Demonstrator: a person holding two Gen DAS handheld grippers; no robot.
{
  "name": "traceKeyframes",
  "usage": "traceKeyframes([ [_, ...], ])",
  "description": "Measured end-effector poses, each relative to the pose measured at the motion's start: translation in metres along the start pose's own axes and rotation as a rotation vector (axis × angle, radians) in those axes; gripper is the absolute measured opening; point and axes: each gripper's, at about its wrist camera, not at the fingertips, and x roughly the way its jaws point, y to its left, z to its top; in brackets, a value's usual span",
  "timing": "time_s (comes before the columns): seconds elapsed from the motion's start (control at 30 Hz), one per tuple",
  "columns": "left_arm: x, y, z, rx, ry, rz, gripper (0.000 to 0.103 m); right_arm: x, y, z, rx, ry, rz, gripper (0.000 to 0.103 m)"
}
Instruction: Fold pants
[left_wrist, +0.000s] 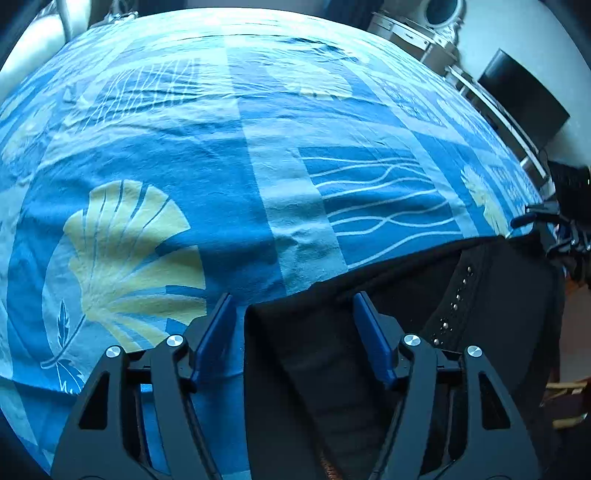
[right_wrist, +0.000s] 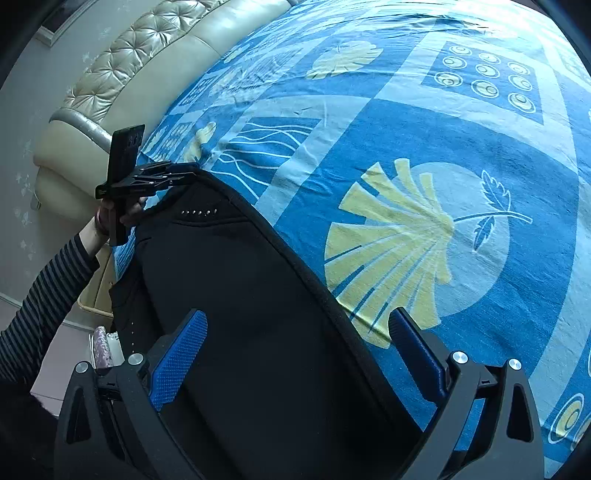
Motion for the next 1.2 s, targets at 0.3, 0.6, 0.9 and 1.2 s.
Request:
traceKeyframes([
  [0.3, 0.001, -0.005, 0.001, 0.074, 0.014, -0.005, 0.071, 0.014, 0.000, 0.001, -0.013, 0.058, -0.011, 0.083],
  [0.6, -0.004, 0.011, 0.000, 0.031, 0.009, -0.076, 0.075, 0.008, -0.014, 0.000, 0.019, 0.023, 0.011, 0.083],
  [0.9, 0.000, 0.015, 0.005, -0.040, 0.045, -0.189, 0.033, 0.010, -0.006, 0.002, -0.027, 0.068, 0.008, 0.083],
  [1.2, -0.037, -0.009, 0.010, -0.004, -0.084, -0.159, 0.023, -0.011, 0.014, 0.004, -0.091, 0.008, -0.147, 0.007],
])
